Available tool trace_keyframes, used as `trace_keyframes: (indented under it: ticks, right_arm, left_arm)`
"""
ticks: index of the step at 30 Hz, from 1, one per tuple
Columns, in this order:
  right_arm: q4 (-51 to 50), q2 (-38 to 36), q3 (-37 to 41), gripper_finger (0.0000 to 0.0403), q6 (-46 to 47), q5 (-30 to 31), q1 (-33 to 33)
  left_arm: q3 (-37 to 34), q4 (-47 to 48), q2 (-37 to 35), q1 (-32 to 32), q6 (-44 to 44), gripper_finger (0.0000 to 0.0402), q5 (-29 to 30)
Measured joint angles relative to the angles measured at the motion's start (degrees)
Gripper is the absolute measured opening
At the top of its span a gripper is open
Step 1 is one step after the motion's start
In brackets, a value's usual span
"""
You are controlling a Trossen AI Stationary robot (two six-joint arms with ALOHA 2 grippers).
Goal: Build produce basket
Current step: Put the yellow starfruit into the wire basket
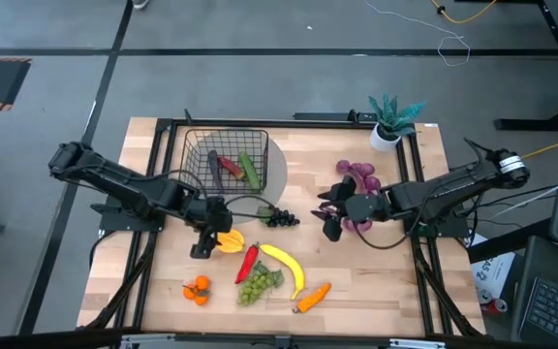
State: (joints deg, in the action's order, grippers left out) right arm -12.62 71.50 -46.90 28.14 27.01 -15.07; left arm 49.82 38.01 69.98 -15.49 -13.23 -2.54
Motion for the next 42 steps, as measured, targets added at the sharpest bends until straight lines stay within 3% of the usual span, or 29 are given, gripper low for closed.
trace_keyframes:
  ticks: [7, 15, 32, 42]
  right_arm:
    - [0.4, 0.0, -0.1, 0.0261, -0.1, 0.8, 0.0]
    - [0.6, 0.0, -0.1, 0.0261, 1.2, 0.8, 0.0]
    - [1.1, 0.0, -0.1, 0.0261, 2.9, 0.9, 0.0]
    - [0.7, 0.0, -0.1, 0.0261, 2.7, 0.9, 0.0]
  left_arm:
    - [0.0, -1.6, 2.1, 0.2, 0.3, 0.0204, -1.6]
    - [0.0, -1.6, 2.1, 0.5, 0.1, 0.0204, 2.0]
    - [0.0, -6.3, 14.4, 0.3, -0.1, 0.0204, 4.8]
    - [0.1, -8.7, 15.9, 0.3, -0.2, 0.0204, 4.8]
